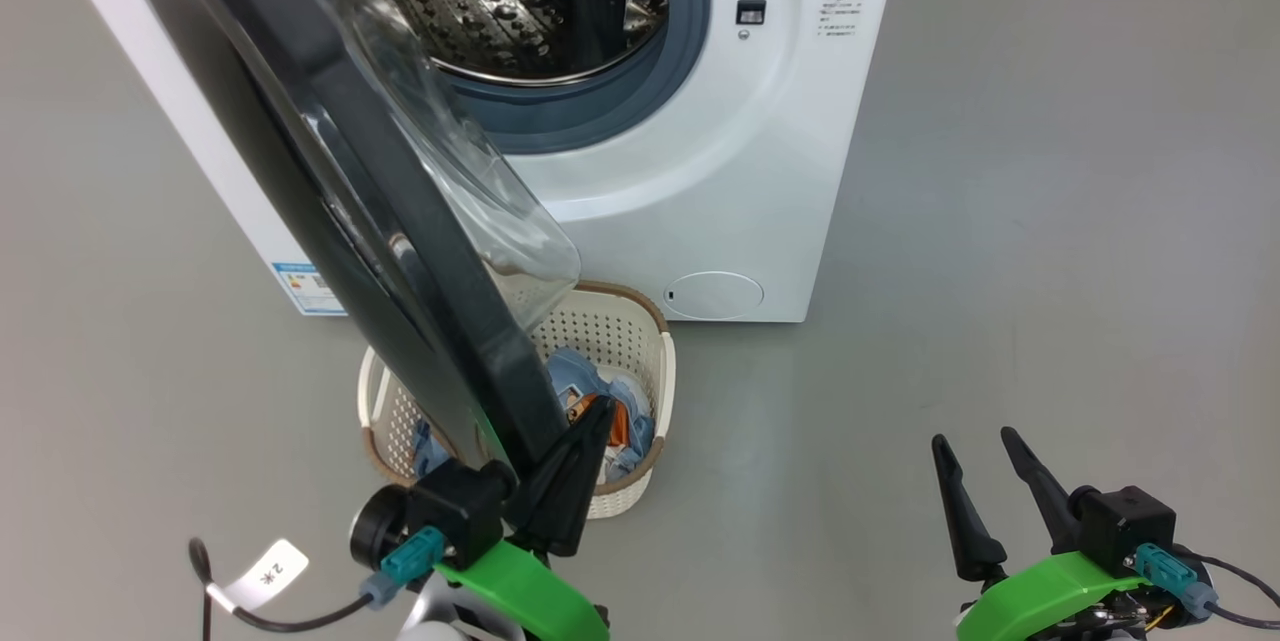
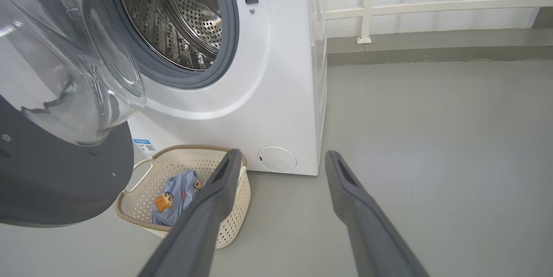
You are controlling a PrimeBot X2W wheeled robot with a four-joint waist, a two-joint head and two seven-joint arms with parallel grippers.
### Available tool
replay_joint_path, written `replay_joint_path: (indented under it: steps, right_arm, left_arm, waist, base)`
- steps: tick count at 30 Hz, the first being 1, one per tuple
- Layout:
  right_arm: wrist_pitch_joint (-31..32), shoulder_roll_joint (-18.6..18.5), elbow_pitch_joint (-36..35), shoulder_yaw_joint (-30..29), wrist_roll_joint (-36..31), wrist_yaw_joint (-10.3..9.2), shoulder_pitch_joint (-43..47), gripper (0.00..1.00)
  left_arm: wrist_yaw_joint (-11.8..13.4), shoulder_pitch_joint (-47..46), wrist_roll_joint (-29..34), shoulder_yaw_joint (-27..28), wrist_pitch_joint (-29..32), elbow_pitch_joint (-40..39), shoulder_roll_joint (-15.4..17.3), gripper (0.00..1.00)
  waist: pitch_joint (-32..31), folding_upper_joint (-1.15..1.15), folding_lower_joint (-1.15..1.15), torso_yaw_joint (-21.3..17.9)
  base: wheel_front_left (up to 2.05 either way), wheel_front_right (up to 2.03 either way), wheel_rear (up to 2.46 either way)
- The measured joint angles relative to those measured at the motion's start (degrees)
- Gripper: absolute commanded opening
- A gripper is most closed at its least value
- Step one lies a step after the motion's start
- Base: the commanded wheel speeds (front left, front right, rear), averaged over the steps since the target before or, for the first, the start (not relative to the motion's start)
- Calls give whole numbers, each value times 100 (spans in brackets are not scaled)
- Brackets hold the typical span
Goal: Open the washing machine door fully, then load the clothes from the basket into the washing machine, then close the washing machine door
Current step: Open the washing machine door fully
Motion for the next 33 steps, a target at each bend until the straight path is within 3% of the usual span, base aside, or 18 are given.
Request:
replay_joint_path:
  steps: [19,33]
  right_arm:
    - [0,0,42,35,47,0,1,100]
    - [0,0,66,33,47,0,-1,100]
  left_arm:
    - [215,246,-186,13,303,-408,66,0]
    - [366,507,-230,34,559,-1145,405,0]
  waist:
    - [64,0,0,342]
    - [106,0,0,556]
  base:
    - [0,0,0]
    - [0,0,0]
